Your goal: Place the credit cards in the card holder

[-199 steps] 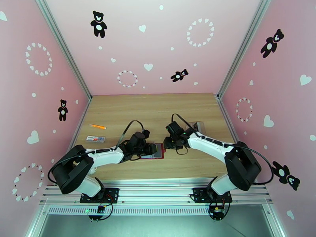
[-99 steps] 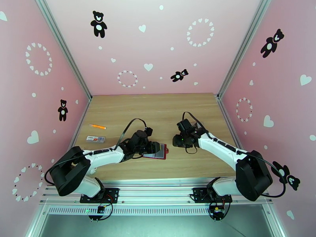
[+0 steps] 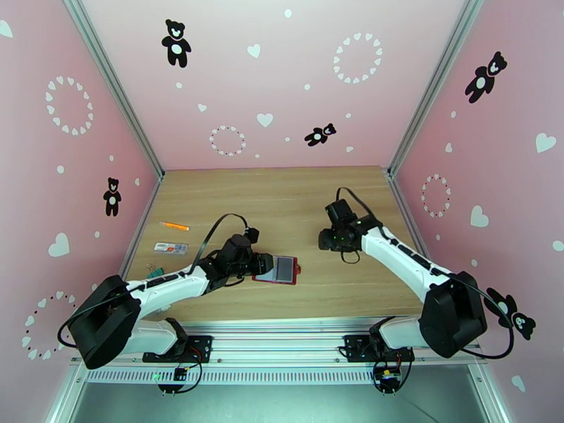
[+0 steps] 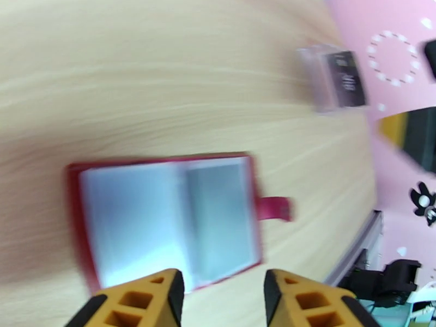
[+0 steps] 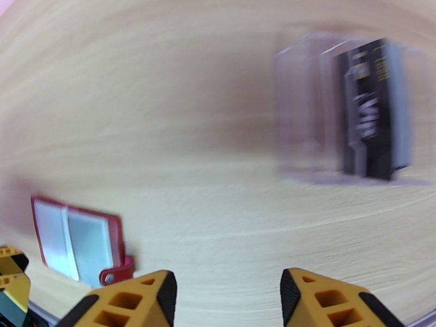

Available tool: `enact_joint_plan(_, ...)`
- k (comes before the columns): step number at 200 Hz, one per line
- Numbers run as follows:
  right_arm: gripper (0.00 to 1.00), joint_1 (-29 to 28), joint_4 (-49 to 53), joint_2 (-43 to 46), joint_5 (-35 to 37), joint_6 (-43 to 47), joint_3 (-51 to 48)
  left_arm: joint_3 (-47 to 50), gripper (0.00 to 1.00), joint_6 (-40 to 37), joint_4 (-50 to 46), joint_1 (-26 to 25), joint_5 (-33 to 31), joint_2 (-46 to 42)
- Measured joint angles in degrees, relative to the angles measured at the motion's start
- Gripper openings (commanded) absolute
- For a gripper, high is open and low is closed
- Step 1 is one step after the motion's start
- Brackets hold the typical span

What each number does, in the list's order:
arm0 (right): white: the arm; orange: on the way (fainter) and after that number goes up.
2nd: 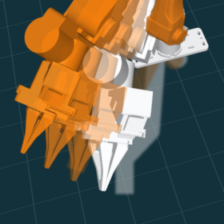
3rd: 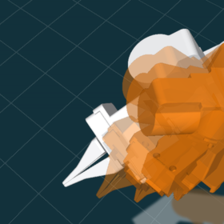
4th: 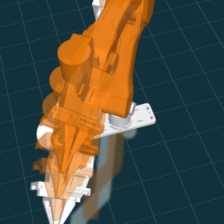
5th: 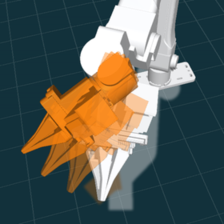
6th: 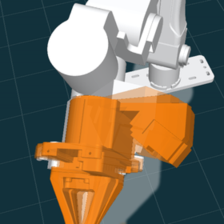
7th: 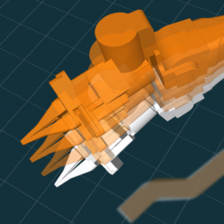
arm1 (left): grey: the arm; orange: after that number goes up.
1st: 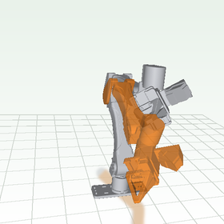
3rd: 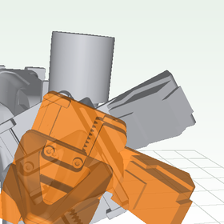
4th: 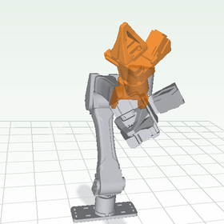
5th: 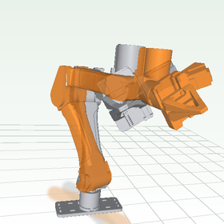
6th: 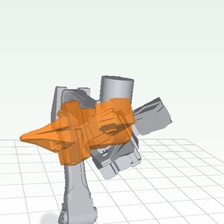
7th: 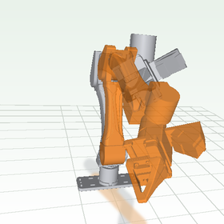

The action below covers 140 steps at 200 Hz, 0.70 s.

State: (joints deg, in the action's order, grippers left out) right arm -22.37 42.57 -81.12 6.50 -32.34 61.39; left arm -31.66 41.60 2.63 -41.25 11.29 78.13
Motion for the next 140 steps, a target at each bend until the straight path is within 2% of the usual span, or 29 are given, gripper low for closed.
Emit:
enact_joint_plan(56, 0.59, 9.2, 3.4, -10.3, 4.1, 5.9, 8.0, 3.7, 0.44, 0.0, 1.9, 0.7, -0.7, 2.8)
enact_joint_plan(104, 0.59, 13.0, 5.0, -17.0, 6.1, 9.2, 12.4, 3.7, 0.43, 0.0, 5.8, 1.0, -0.8, 5.4)
enact_joint_plan(140, 0.59, 13.8, 5.3, -20.6, 6.4, 10.2, 14.1, 3.8, 0.43, 0.0, 6.3, 1.0, -0.8, 5.6)
